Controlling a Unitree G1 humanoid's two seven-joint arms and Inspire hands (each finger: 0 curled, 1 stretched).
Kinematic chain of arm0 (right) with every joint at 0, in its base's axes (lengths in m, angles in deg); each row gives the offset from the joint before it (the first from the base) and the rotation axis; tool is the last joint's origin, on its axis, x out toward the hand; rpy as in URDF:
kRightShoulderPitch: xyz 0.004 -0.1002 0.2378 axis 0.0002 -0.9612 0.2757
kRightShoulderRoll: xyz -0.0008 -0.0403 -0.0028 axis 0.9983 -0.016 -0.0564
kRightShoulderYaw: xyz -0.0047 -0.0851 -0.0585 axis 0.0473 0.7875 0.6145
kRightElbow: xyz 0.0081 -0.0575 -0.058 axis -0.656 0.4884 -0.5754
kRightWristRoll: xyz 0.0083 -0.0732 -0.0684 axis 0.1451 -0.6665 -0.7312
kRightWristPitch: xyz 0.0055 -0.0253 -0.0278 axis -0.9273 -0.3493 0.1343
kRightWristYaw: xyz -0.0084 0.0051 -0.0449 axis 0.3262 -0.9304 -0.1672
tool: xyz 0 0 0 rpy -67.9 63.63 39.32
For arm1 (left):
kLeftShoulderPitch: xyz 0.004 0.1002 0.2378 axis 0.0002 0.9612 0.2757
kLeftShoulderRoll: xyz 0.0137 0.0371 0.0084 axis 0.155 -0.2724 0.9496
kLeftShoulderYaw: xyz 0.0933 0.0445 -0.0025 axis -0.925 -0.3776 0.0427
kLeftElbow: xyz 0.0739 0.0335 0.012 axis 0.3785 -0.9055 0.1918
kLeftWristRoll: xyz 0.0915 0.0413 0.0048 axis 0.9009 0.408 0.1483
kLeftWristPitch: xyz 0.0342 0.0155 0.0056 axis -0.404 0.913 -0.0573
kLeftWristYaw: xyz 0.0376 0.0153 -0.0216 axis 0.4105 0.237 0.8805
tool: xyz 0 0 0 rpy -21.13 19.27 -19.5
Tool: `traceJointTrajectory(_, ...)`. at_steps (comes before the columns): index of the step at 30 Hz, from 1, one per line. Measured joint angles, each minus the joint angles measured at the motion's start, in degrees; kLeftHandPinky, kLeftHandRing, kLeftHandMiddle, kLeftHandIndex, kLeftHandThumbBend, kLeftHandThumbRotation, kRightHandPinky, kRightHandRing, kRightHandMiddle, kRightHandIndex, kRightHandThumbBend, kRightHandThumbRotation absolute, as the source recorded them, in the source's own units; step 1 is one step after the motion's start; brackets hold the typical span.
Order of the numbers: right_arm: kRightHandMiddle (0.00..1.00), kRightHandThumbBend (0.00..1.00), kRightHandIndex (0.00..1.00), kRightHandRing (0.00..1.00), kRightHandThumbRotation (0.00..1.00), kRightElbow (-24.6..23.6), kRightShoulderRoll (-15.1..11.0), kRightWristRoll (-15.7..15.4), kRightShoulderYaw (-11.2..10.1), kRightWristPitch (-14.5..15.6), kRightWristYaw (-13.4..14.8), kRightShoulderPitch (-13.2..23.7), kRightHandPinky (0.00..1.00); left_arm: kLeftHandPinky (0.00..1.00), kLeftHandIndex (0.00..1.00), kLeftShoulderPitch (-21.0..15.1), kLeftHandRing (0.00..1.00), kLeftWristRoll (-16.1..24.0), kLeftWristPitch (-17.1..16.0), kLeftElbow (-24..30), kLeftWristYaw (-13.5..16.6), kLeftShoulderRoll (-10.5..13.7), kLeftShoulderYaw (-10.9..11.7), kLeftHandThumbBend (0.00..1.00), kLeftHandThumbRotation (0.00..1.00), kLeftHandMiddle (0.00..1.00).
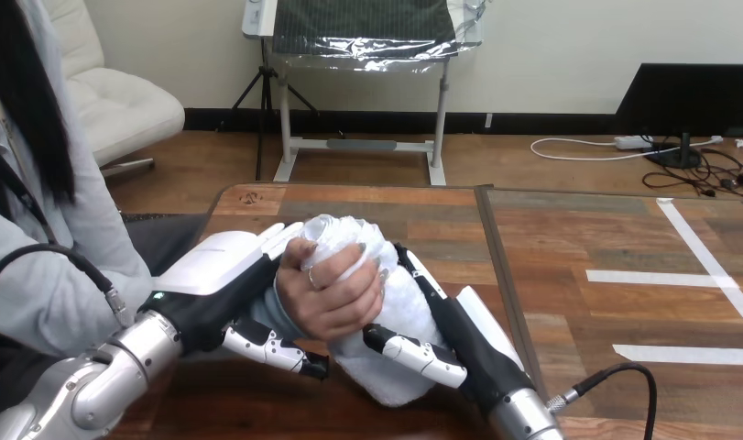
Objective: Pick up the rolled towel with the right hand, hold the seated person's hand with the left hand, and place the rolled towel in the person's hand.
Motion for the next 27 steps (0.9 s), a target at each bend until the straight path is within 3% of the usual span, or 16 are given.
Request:
traceJointTrajectory(8, 1.00, 1.00, 1.00, 1.00, 0.89, -1.8, -0.5, 0.3, 0.0, 0.0, -1.1, -1.2, 1.00, 0.95, 1.00, 1.6, 1.00, -0.2, 0.5, 2.0, 0.3, -0.1, 0.7, 1.00, 0.54, 1.00)
traceJointTrajectory(12, 1.00, 1.00, 1.00, 1.00, 0.90, -2.4, -0.7, 0.3, 0.0, 0.0, -1.4, -1.8, 1.00, 0.95, 1.00, 2.5, 1.00, -0.3, -0.7, 2.3, 2.0, -0.3, 1.0, 1.00, 0.53, 1.00)
traceJointTrajectory(20, 1.00, 1.00, 1.00, 1.00, 0.91, -3.3, -0.9, 0.6, 0.0, -1.3, -1.7, -3.2, 1.00, 0.94, 1.00, 5.4, 1.00, -1.8, -5.6, 2.4, 6.5, -1.5, 2.3, 1.00, 0.54, 1.00)
traceJointTrajectory(27, 1.00, 1.00, 1.00, 1.00, 0.92, -4.4, -1.5, 1.7, 0.0, -2.2, -2.9, -4.6, 1.00, 0.98, 1.00, 8.0, 1.00, -5.3, -10.9, 2.4, 8.2, -3.9, 3.4, 1.00, 0.55, 1.00)
